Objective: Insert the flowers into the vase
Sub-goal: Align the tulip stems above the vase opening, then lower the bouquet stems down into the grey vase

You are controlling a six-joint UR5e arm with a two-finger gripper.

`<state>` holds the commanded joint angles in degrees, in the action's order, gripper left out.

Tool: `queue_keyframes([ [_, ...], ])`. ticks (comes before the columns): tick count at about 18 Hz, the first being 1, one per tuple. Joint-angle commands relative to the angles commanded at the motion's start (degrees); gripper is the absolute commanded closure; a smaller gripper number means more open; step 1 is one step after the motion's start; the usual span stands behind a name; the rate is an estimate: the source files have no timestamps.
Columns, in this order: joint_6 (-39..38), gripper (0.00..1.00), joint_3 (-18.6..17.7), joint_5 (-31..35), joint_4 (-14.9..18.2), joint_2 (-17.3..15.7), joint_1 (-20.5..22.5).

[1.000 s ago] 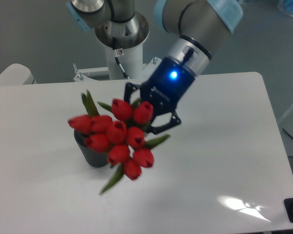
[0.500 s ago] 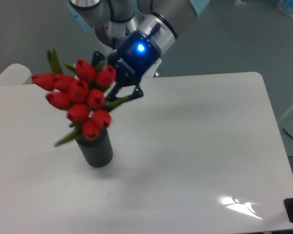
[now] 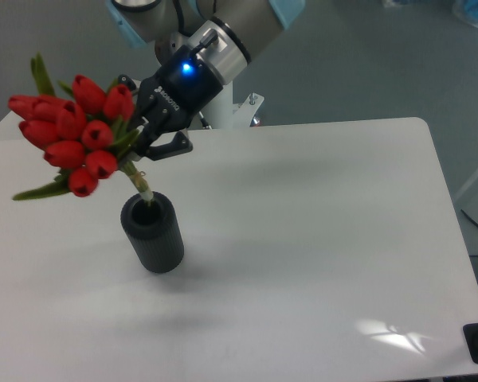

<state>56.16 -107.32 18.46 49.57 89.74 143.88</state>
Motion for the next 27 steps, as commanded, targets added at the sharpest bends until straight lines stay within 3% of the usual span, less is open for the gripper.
queue_keyframes([
  [11,1.1,0.71,0.3,0.1,-0.6,2.3,-0.1],
  [19,1.7,0.71,-0.1,0.2,-0.6,2.2,0.4],
  [27,3.7,0.71,-3.0,0.7,-0.8,1.9,0.5],
])
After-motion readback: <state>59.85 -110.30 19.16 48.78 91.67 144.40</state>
